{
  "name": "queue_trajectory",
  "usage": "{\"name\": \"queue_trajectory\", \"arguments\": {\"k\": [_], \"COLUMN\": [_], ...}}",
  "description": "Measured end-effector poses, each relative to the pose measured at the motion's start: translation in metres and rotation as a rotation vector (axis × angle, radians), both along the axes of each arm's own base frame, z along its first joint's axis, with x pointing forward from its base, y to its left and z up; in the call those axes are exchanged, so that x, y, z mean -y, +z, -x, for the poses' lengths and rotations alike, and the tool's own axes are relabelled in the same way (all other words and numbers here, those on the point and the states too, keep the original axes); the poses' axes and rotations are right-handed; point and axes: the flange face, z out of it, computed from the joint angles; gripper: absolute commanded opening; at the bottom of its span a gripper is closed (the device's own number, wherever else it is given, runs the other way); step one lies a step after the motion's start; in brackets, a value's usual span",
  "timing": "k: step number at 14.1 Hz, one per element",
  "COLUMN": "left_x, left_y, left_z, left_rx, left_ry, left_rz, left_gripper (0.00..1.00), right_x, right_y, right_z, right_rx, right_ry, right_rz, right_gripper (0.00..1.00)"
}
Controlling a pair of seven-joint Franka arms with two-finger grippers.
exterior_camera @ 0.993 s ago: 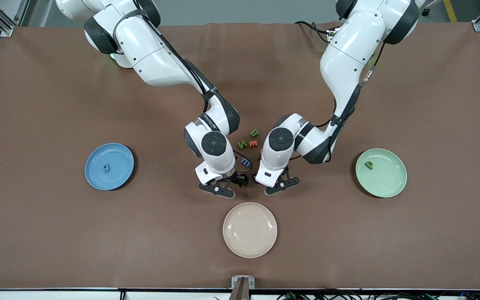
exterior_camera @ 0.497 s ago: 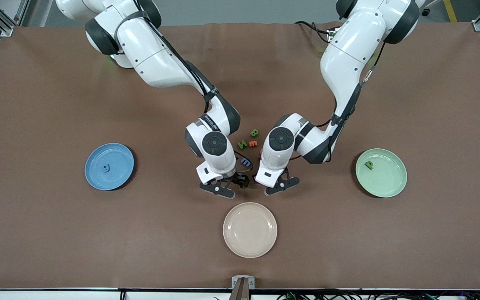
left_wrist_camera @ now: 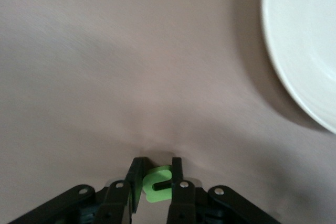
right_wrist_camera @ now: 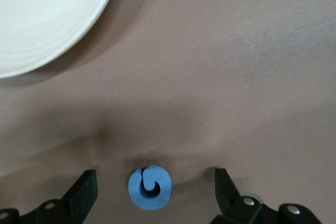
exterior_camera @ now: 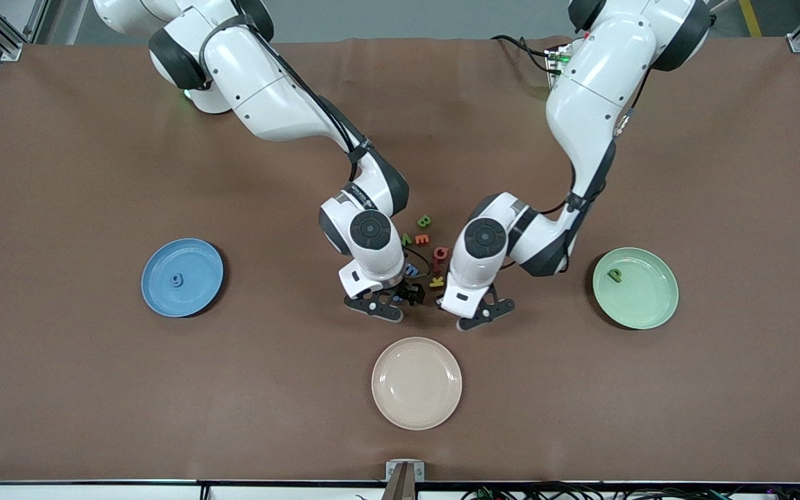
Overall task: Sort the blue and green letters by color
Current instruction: 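Grasp green u with the left gripper while the right gripper grasps blue 6, then place green u on the green plate while the right gripper carries blue 6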
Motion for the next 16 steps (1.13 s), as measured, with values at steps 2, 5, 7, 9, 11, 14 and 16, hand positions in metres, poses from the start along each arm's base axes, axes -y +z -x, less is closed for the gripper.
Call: {"name": "queue_trajectory", "arguments": {"k": [2,5,7,9,11,14,16], "left_x": [-0.026,-0.073,-0.107,-0.141,-0.175,-0.239,-0.280], "left_y": [0.017,0.041,0.053,0.061,0.059,0.047,0.045], "left_z": [-0.003,0.004,0.010,0.013,0.017,0.023,0.026], "left_rx": [-0.012,-0.059,-0.088,-0.100,-0.121,-0.166,-0.185], "left_ry": [-0.016,-0.066,-0.094,-0.112,-0.129,-0.168,-0.198], "left_rz": [0.015,-0.008,-0.035,-0.051,-0.066,-0.080,-0.082], "left_gripper": [0.12,0.12,0.12,0.12,0.12,0.12,0.12], "right_x": [-0.003,-0.006,-0.008,-0.010,-0.010,-0.011,-0.013], "right_y": [-0.001,-0.003,-0.005,-0.006,-0.006,-0.004,-0.002], "right_z": [0.003,0.007,0.009,0.012,0.013,0.012,0.013], "right_rx": [0.002,0.019,0.027,0.033,0.035,0.037,0.040], "right_ry": [0.011,0.043,0.061,0.076,0.083,0.084,0.085], "right_rz": [0.005,0.036,0.053,0.067,0.076,0.075,0.072], "right_gripper": [0.91,0.89,0.86,0.80,0.71,0.52,0.32]}}
